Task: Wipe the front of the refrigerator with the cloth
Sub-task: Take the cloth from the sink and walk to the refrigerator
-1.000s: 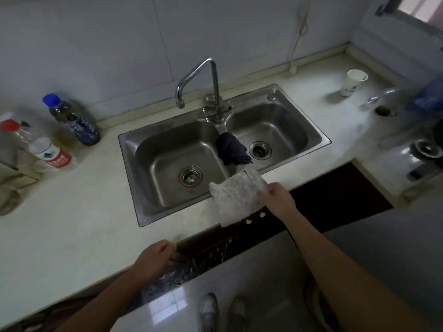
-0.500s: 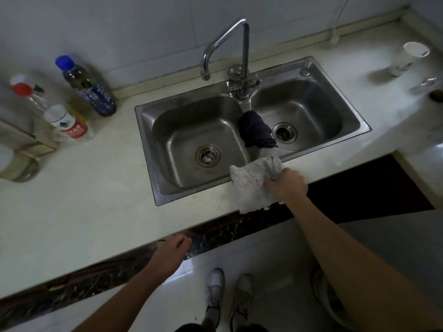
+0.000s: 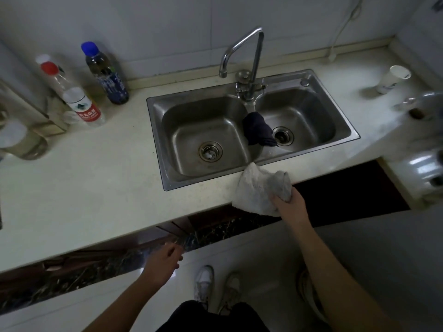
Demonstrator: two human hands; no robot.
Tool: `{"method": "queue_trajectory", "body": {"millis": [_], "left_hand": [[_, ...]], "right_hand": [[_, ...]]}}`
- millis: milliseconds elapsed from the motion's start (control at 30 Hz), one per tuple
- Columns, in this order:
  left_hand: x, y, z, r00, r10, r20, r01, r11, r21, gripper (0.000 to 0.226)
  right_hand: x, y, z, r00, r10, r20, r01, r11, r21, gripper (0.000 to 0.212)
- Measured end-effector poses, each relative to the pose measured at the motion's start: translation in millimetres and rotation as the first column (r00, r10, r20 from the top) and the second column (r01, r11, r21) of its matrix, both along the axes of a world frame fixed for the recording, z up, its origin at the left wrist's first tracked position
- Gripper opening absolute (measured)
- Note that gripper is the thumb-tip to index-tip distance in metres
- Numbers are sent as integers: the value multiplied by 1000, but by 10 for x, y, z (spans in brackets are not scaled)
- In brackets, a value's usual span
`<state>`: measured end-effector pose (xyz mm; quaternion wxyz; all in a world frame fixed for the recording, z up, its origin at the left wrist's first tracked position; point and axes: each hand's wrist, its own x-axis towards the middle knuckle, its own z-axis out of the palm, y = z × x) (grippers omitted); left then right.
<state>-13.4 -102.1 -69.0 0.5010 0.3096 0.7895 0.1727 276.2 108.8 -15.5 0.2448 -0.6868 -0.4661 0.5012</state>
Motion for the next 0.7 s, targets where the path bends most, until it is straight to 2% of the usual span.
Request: {"method": "queue_trajectory", "body": {"millis": [167, 300, 333, 467, 633, 700], "left_hand": [[-80, -411, -96, 997, 75, 29, -75, 997, -3, 24], [-95, -820, -57, 972, 228, 53, -228, 974, -9, 24], [-79, -937, -32, 959, 278, 49, -278, 961, -4, 24], [61, -1482, 66, 889, 457, 19, -456, 889, -32, 24], [413, -2298, 214, 744, 666, -44, -668, 742, -66, 24], [533, -2645, 234, 667, 742, -67, -745, 664, -67, 24]], "right_hand": [[143, -699, 111, 998, 64, 19, -65, 997, 48, 17], [204, -1007, 9, 957, 263, 118, -261, 965, -35, 11], [182, -1057, -5, 929, 332, 161, -325, 943, -69, 12], [-3, -1235, -167, 822, 548, 152, -532, 836, -135, 19], [-489, -1527, -325, 663, 748, 28, -732, 656, -186, 13], [-821, -1684, -308, 568, 823, -10, -810, 556, -185, 8]]}}
